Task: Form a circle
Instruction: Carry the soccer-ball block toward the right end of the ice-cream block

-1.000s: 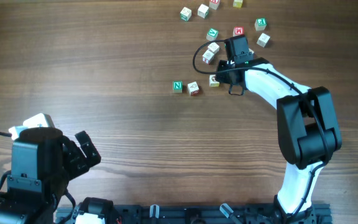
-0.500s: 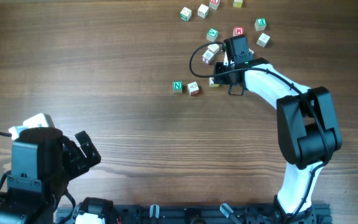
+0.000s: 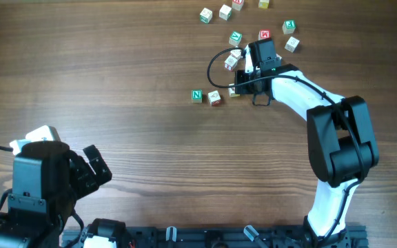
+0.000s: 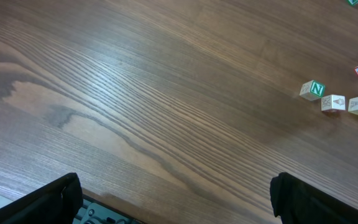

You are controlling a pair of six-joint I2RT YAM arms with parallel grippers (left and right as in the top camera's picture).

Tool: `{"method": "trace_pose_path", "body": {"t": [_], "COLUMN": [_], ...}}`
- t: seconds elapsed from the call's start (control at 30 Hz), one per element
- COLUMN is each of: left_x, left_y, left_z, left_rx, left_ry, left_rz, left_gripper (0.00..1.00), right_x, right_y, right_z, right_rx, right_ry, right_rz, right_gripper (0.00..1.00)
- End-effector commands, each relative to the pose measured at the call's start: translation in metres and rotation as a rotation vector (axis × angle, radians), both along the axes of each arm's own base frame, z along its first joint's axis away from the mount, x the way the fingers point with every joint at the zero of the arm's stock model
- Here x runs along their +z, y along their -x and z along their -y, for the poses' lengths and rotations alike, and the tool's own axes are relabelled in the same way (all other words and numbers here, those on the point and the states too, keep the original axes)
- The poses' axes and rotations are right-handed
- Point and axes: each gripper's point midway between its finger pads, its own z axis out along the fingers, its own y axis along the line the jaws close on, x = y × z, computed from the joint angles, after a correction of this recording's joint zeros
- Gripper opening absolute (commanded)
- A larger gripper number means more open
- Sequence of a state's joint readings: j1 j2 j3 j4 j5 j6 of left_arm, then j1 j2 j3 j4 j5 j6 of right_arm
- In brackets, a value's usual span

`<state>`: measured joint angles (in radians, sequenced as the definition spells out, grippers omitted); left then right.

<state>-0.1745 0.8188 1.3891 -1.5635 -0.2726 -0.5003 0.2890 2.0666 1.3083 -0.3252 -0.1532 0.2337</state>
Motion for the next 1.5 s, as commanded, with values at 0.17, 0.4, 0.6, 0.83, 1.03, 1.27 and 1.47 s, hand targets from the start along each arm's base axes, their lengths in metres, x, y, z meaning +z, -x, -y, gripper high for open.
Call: {"method": "trace_pose_path", "body": {"t": [0.17,0.4,0.6,0.83,1.03,1.27,1.47], "left_x": [0.0,0.0,0.0,0.0,0.0,0.0,0.0], "left_y": [0.0,0.0,0.0,0.0,0.0,0.0,0.0], "left_z": [-0.004,-0.004,-0.004,-0.004,-0.004,-0.004,-0.004], "left_rx": [0.025,0.025,0.025,0.025,0.025,0.025,0.025], "left_ry": [-0.006,-0.006,-0.006,-0.006,-0.006,-0.006,-0.006], "left_rz": [0.004,0.004,0.004,0.004,0.004,0.004,0.004], "left_gripper": [1.0,1.0,1.0,1.0,1.0,1.0,1.0], "right_x": [-0.016,-0.014,0.005,0.002,0.0,-0.004,-0.006], "right_y": [0.018,-0.005,-0.023,-0.016,-0.008,-0.001,0.002], "right_z": [-0.008,0.024,-0.012,-0.016,-0.021,-0.021,-0.02], "right_rx": [0.056,-0.178,0.011,0.029,0.068,0.071,0.069], "right_ry": [-0.022,0.094,-0.037,-0.056,-0.073,-0.065,-0.062], "right_rz": [-0.074,0.0,0.117,0.087,0.057,0.027,0.012], "right_gripper": [0.05,0.05,0.05,0.05,0.05,0.05,0.05]}}
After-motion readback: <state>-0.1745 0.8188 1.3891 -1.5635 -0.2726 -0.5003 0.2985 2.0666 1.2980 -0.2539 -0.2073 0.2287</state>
